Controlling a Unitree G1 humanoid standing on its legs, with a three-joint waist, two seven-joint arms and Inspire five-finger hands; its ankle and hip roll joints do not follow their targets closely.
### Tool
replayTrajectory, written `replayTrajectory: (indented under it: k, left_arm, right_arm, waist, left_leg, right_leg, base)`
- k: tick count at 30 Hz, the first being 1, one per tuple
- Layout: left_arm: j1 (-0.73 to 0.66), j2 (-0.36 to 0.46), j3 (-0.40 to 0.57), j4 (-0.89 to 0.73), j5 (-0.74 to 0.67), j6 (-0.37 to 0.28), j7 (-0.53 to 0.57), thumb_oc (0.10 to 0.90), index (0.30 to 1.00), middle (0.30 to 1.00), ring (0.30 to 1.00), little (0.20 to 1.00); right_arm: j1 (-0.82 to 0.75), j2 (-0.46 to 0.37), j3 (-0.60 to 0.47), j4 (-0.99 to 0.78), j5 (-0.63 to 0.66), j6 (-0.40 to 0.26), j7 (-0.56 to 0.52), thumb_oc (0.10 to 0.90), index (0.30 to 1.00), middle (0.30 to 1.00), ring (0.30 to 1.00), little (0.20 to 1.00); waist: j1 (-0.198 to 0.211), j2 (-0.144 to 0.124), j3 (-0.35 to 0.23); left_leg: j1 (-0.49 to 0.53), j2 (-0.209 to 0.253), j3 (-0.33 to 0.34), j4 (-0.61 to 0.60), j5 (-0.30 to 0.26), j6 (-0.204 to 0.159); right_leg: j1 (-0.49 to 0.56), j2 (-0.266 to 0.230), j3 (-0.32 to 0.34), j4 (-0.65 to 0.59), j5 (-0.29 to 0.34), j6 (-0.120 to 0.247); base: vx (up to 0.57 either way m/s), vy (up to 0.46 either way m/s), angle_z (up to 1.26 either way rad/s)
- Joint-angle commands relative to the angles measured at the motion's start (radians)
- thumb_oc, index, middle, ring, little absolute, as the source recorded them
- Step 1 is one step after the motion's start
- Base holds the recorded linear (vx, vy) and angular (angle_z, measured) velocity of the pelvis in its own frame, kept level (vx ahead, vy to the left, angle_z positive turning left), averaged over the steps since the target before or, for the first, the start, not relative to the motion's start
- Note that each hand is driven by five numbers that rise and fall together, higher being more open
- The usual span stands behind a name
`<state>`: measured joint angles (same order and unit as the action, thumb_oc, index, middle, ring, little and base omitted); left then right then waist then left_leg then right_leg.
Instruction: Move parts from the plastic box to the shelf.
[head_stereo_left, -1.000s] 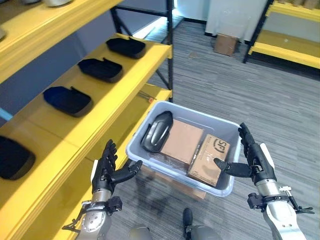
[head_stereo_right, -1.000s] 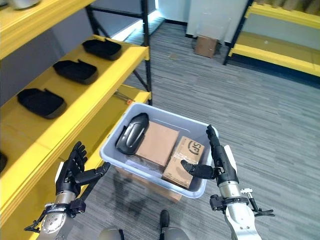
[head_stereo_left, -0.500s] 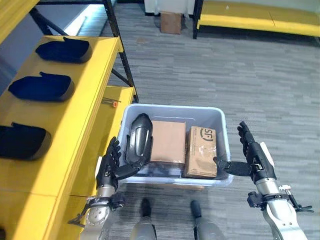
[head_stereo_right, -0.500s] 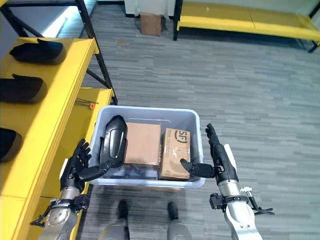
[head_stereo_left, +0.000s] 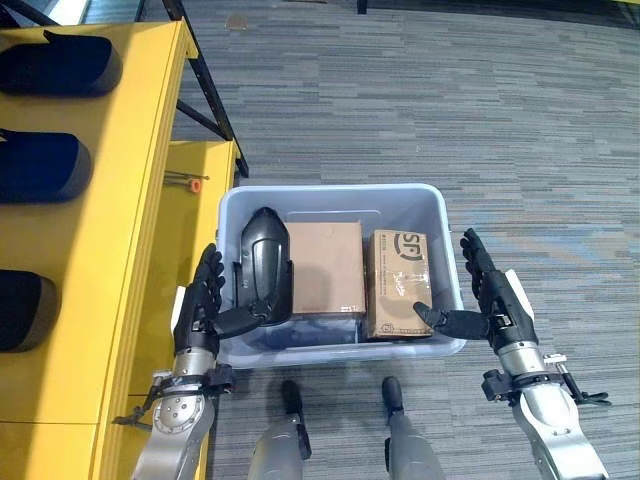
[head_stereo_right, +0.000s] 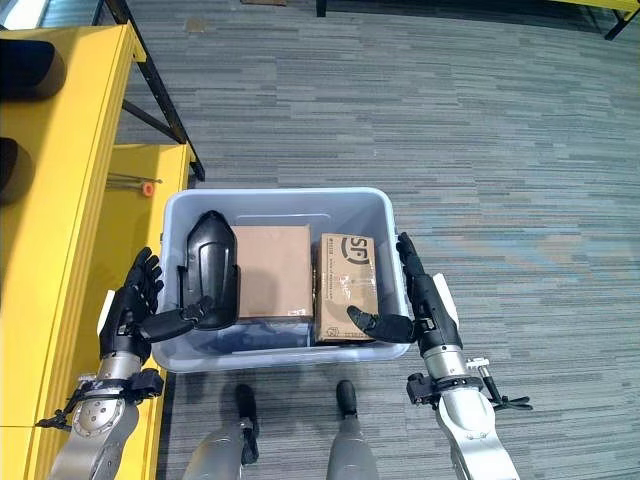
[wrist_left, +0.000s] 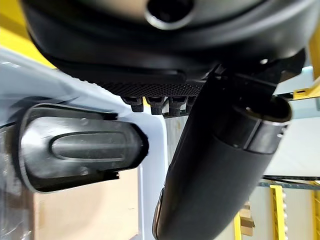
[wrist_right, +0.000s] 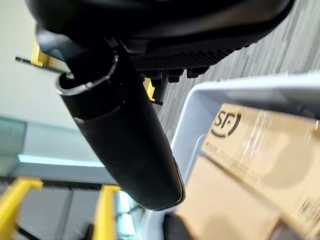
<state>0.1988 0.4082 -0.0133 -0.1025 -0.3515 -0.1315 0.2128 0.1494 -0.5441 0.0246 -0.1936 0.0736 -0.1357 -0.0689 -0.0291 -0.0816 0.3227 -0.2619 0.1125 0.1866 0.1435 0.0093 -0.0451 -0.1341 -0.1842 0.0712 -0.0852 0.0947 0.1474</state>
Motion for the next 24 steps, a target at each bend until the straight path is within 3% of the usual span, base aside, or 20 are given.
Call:
replayTrajectory:
  k: [1,4,5,6,7,13,19,24]
  left_arm:
    - [-0.024,0.035,0.084,-0.139,-0.004,-0.113,0.027,0.900,1.000,1.000,1.000,1.000]
    - [-0.016,0.047,0.085,-0.141,-0.020,-0.111,0.017,0.900,1.000,1.000,1.000,1.000]
    - [-0.017,0.046,0.086,-0.141,-0.020,-0.111,0.017,0.900,1.000,1.000,1.000,1.000]
    - [-0.015,0.054,0.081,-0.141,-0.030,-0.112,0.015,0.900,1.000,1.000,1.000,1.000]
    - [-0.016,0.052,0.082,-0.141,-0.031,-0.112,0.015,0.900,1.000,1.000,1.000,1.000]
    - [-0.056,0.079,0.061,-0.166,-0.069,-0.134,0.036,0.900,1.000,1.000,1.000,1.000]
    - [-0.107,0.099,0.087,-0.222,-0.052,-0.158,0.087,0.900,1.000,1.000,1.000,1.000]
    - [-0.144,0.109,0.085,-0.252,-0.045,-0.175,0.110,0.900,1.000,1.000,1.000,1.000]
  right_arm:
    - [-0.153,-0.096,-0.084,-0.129,-0.092,-0.097,-0.066,0.900,1.000,1.000,1.000,1.000]
    - [-0.242,-0.219,-0.052,-0.116,-0.122,-0.086,-0.056,0.900,1.000,1.000,1.000,1.000]
    - [-0.246,-0.220,-0.050,-0.114,-0.122,-0.087,-0.057,0.900,1.000,1.000,1.000,1.000]
    - [-0.301,-0.284,-0.016,-0.110,-0.125,-0.086,-0.053,0.900,1.000,1.000,1.000,1.000]
    - [-0.305,-0.285,-0.013,-0.107,-0.124,-0.087,-0.053,0.900,1.000,1.000,1.000,1.000]
    - [-0.586,-0.487,0.189,-0.022,-0.148,-0.060,-0.030,0.900,1.000,1.000,1.000,1.000]
    - [-0.734,-0.556,0.276,0.075,-0.303,-0.025,-0.077,0.900,1.000,1.000,1.000,1.000]
    - [-0.863,-0.581,0.394,0.163,-0.387,-0.005,-0.076,0.900,1.000,1.000,1.000,1.000]
  waist:
    - [0.015,-0.017,-0.043]
    - [0.037,-0.025,-0.025]
    - [0.035,-0.024,-0.025]
    - [0.052,-0.027,-0.010]
    - [0.050,-0.026,-0.009]
    - [0.109,-0.021,0.073]
    - [0.135,0.011,0.132]
    - [0.153,0.019,0.158]
  left_leg:
    - [-0.097,0.085,-0.054,0.110,-0.012,-0.043]
    - [-0.103,0.095,-0.070,0.106,-0.001,-0.053]
    - [-0.105,0.095,-0.071,0.102,0.005,-0.053]
    - [-0.109,0.098,-0.083,0.095,0.017,-0.058]
    - [-0.109,0.098,-0.084,0.094,0.018,-0.058]
    - [-0.116,0.110,-0.122,0.057,0.063,-0.083]
    - [-0.144,0.109,-0.167,0.020,0.107,-0.089]
    - [-0.171,0.105,-0.193,-0.003,0.131,-0.091]
  right_leg:
    - [0.082,-0.052,-0.042,0.035,-0.097,0.008]
    - [0.085,-0.039,-0.056,0.045,-0.112,-0.002]
    - [0.082,-0.038,-0.056,0.045,-0.109,-0.002]
    - [0.078,-0.029,-0.066,0.053,-0.116,-0.009]
    - [0.078,-0.029,-0.067,0.054,-0.116,-0.009]
    - [0.057,0.001,-0.115,0.120,-0.161,-0.029]
    - [-0.020,0.025,-0.148,0.212,-0.197,-0.042]
    - [-0.065,0.035,-0.173,0.250,-0.218,-0.047]
  base:
    - [-0.02,-0.081,0.24]
    - [-0.01,-0.082,0.16]
    - [-0.03,-0.099,0.11]
    - [-0.03,-0.063,0.07]
    - [-0.03,-0.097,0.07]
    - [-0.05,-0.097,0.21]
    - [-0.06,-0.080,0.27]
    - [-0.03,-0.066,0.22]
